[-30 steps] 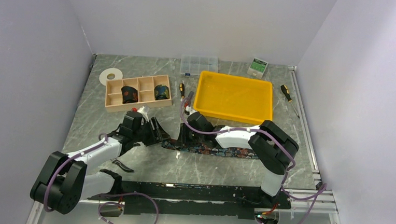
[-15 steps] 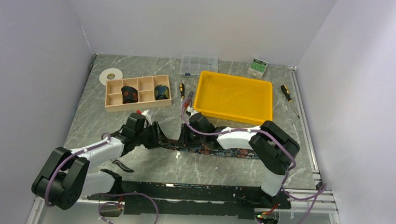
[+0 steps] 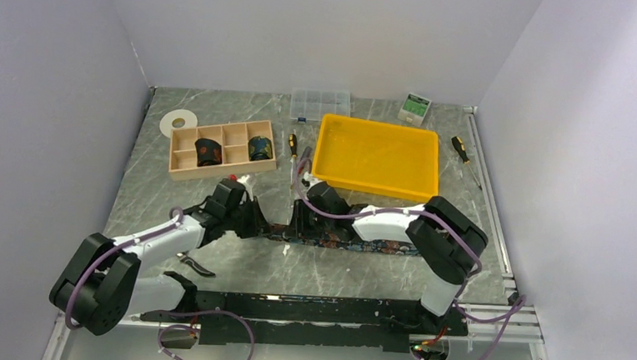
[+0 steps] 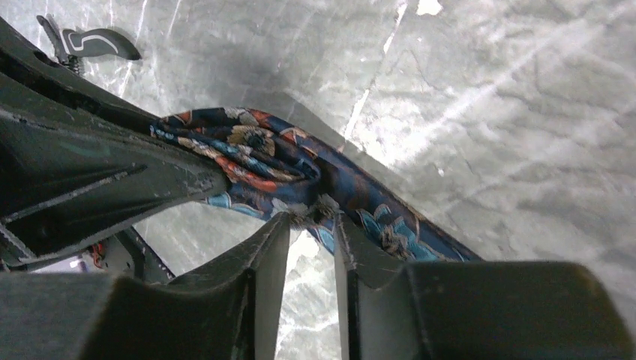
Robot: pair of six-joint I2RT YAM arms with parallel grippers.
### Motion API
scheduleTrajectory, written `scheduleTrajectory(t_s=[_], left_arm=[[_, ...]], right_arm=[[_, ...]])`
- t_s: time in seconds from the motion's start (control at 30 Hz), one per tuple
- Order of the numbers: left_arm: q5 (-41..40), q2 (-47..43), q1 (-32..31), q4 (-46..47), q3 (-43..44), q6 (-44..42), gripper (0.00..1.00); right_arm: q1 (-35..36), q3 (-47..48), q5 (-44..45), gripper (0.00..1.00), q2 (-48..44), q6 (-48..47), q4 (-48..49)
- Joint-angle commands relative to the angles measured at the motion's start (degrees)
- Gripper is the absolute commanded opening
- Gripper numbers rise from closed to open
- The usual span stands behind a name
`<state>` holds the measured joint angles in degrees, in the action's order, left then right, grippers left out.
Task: Roll the ties
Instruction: Roll the tie at the center of the board.
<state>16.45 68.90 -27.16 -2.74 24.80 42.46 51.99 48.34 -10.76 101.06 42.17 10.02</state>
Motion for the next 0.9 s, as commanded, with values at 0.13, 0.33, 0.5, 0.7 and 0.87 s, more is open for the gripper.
scheduleTrajectory(t_s=[0.13, 0.33, 0.5, 0.7, 0.87], left_arm=[[-18.9, -0.7, -5.4, -22.5, 12.1, -3.2, 0.03], [-33.1, 4.4, -10.1, -37.9, 21.5, -0.8, 0.03], [-43.7, 11.6, -16.5, -48.9, 29.7, 2.6, 0.03], [-54.0, 25.7, -23.8, -62.5, 39.7, 11.0, 0.03], [-57.8, 36.6, -28.0, -71.5, 48.2, 18.1, 0.03]], right_arm=[[-1.4, -3.6, 5.2, 0.41, -11.9, -3.1, -6.7], [-3.0, -8.5, 8.8, 0.41, -19.7, -4.9, -8.5], [-3.8, -12.4, 9.5, 0.41, -23.7, -4.9, -8.1], [-5.6, -16.7, 9.4, 0.41, -28.6, -4.8, -7.9], [-7.4, -19.9, 9.9, 0.42, -33.6, -5.1, -9.2]])
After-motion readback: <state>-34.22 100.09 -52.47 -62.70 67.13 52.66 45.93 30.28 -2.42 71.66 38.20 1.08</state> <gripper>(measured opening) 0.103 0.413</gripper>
